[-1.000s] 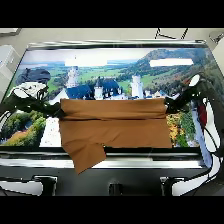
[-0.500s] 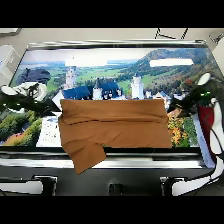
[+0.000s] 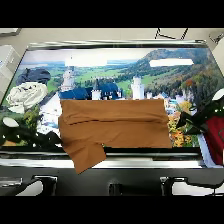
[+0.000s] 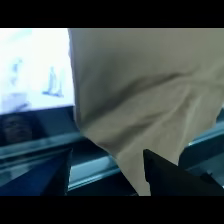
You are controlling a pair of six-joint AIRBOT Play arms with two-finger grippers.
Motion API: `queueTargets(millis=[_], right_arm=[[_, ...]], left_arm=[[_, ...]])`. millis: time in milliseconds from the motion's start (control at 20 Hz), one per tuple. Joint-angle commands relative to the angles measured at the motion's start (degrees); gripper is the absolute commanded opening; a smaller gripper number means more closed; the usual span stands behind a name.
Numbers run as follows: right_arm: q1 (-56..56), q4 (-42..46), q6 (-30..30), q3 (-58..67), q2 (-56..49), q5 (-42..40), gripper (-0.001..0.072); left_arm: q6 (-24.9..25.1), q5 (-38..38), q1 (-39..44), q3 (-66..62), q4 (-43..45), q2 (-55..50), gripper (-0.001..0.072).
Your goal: Fold the clothes and pants, and hang the long-sleeved shirts on hangers.
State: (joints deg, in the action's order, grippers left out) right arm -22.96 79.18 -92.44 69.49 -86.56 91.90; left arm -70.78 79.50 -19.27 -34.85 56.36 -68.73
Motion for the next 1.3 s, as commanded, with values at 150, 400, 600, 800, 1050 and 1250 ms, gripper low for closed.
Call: queueTargets(millis=[150, 400, 600, 800, 1050, 1250], right_arm=[[-0.31, -1.90, 1.27, -3.91, 1.44, -0.90, 0.0592], [-0.31, -1.95, 1.88, -4.48, 1.44, -1.95, 0.0601], [-0.31, -1.64, 1.88, -11.52, 1.42, -6.05, 0.0634], [-0.31, -5.70, 4.26, -16.92, 1.27, -10.14, 0.0630], [-0.31, -11.34, 4.68, -20.11, 1.25, -12.07, 0.0533], [-0.31, -11.41, 6.84, -21.53, 1.27, -9.31, 0.0174]], left_arm=[[2.40, -5.38, 4.00, 11.98, -8.26, 3.28, 0.0475], [-1.25, -10.84, 7.50, 12.02, -10.51, 3.28, 0.0252], [0.15, -10.71, 9.09, 11.91, -10.47, 3.30, 0.0029], [1.38, -9.68, 8.22, 10.40, -9.53, 3.43, 0.0028], [1.40, -9.38, 8.22, 10.08, -9.40, 3.43, 0.0028], [1.44, -9.44, 8.15, 9.07, -9.20, 3.43, 0.0028]])
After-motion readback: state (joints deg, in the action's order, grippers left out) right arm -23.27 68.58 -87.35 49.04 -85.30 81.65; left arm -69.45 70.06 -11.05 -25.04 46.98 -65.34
